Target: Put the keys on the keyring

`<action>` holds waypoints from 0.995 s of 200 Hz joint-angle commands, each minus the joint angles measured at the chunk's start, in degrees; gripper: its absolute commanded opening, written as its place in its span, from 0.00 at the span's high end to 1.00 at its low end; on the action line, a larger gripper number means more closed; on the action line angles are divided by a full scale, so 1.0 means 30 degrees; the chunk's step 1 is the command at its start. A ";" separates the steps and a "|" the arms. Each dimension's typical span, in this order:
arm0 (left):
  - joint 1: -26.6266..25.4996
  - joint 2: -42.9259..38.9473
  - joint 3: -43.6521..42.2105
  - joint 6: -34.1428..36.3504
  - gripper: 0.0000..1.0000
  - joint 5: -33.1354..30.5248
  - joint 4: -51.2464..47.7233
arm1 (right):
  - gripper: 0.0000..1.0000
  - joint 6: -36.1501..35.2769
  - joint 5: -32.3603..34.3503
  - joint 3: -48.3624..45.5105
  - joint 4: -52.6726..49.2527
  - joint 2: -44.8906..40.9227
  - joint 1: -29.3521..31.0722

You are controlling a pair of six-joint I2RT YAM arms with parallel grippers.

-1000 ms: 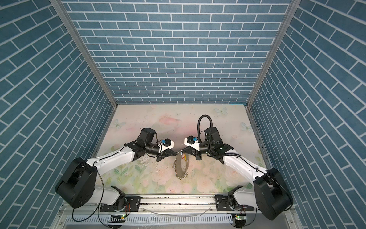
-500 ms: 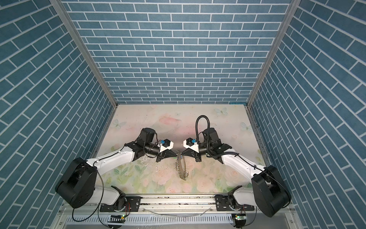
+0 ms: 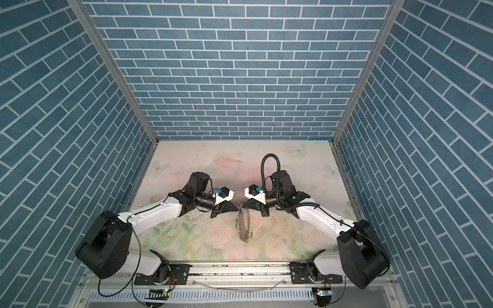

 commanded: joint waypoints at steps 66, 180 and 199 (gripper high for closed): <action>0.0038 0.0141 0.0309 -0.0089 1.00 0.0205 0.0135 | 1.00 -0.1387 -0.0670 0.0605 -0.0830 -0.0003 0.0233; -0.0010 0.0100 0.0308 -0.0174 1.00 0.0365 0.0211 | 1.00 -0.1332 -0.0172 0.0855 -0.1078 0.0405 0.0526; 0.0007 0.0083 0.0251 -0.0262 1.00 0.0296 0.0361 | 1.00 -0.1276 -0.0201 0.0943 -0.1200 0.0466 0.0598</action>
